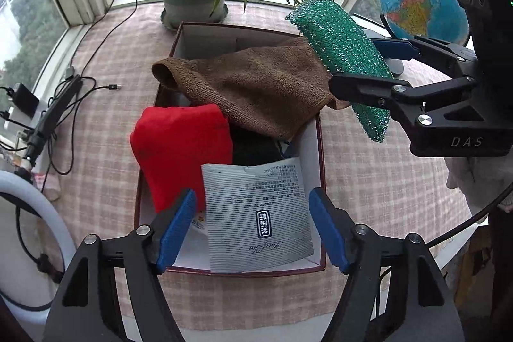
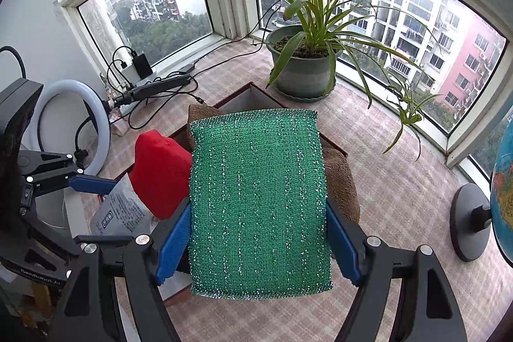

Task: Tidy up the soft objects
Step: 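Open both grippers to drop the sachet and scrub pad into the box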

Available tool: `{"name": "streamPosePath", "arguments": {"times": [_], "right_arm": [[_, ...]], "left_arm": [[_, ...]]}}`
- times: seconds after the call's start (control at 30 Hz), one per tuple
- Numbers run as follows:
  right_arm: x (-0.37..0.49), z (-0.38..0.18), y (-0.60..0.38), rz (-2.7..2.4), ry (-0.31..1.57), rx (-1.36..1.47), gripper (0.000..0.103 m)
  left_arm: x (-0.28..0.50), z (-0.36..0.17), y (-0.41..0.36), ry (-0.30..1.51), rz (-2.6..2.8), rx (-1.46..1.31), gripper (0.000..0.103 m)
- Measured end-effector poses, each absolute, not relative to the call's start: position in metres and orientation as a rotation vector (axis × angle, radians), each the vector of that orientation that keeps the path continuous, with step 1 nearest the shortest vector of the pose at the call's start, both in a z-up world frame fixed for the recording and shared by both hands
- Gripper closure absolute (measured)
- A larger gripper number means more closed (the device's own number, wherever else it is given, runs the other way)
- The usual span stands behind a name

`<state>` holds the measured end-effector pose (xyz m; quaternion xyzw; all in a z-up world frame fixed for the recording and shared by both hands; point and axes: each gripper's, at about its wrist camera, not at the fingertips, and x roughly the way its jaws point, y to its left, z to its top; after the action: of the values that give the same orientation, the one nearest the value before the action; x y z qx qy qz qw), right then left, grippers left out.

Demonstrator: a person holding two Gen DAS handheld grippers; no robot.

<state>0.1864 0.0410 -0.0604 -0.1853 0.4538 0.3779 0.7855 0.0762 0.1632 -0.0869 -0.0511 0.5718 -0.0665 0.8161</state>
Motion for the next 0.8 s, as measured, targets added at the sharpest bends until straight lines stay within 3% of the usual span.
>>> {"name": "streamPosePath", "arguments": {"times": [0.03,0.1,0.13,0.8], "right_arm": [[0.188,-0.061,0.047,0.819,0.977,-0.406,0.023],[0.192,-0.062,0.057,0.834,0.984,-0.403,0.007],[0.193,-0.064,0.061,0.847,0.996,-0.392,0.005],[0.202,-0.073,0.074,0.828,1.028,-0.382,0.004]], "left_arm": [[0.077,-0.088,0.165,1.22,-0.144,-0.106,0.023],[0.078,-0.089,0.17,1.228,-0.147,-0.119,0.022],[0.079,-0.09,0.172,1.229,-0.14,-0.122,0.022],[0.082,-0.099,0.192,1.238,-0.114,-0.158,0.022]]}}
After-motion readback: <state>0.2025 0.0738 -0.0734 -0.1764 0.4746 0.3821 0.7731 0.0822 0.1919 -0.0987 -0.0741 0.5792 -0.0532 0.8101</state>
